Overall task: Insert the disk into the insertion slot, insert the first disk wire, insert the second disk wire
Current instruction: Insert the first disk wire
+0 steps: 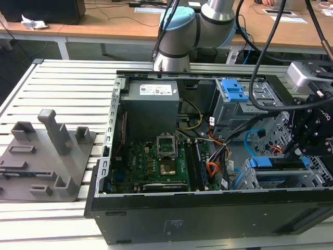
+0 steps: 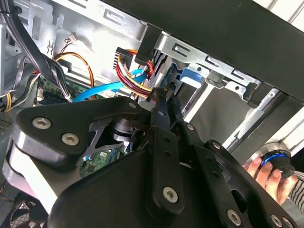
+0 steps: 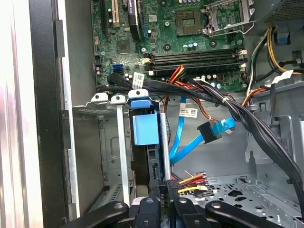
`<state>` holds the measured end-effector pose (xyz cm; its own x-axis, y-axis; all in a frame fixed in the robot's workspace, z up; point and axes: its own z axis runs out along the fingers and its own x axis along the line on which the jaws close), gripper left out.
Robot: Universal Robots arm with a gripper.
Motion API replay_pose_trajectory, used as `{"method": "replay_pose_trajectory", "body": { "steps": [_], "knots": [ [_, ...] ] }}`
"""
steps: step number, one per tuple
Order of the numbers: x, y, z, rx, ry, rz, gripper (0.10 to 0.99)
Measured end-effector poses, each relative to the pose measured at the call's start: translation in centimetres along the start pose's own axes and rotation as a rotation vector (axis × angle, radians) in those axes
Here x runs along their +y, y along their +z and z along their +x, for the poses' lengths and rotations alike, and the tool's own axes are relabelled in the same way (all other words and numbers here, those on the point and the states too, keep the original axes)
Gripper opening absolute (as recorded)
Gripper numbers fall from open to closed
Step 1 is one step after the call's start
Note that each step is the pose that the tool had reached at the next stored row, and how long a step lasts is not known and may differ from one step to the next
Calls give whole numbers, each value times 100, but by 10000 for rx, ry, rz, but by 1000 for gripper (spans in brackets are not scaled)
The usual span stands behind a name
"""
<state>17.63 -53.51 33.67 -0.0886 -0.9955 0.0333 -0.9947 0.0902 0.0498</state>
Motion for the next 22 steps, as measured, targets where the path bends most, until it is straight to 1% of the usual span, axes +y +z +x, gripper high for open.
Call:
{"method": "replay_pose_trajectory", "body": {
  "steps": [3,5,6,7,8,9,10,11,12,14,16,21,22],
  "knots": [
    [-4,39,19,-34,-3,-2,173],
    [-4,40,20,-33,-2,-2,173],
    [-5,50,20,-56,-4,-3,188],
    [-5,48,20,-48,-3,-4,188],
    [-5,43,19,-39,-4,-3,247],
    [-4,40,20,-33,-3,-2,247],
    [-3,21,21,-31,-2,-2,247],
    [0,-37,22,-30,-3,-2,247],
    [5,-131,25,-33,-2,-2,247],
    [18,-400,34,-31,-2,-2,247],
    [19,-411,35,-32,-2,-2,247],
    [19,-412,35,-32,-2,-2,235],
    [19,-413,35,-32,-2,-2,169]
  ]
}}
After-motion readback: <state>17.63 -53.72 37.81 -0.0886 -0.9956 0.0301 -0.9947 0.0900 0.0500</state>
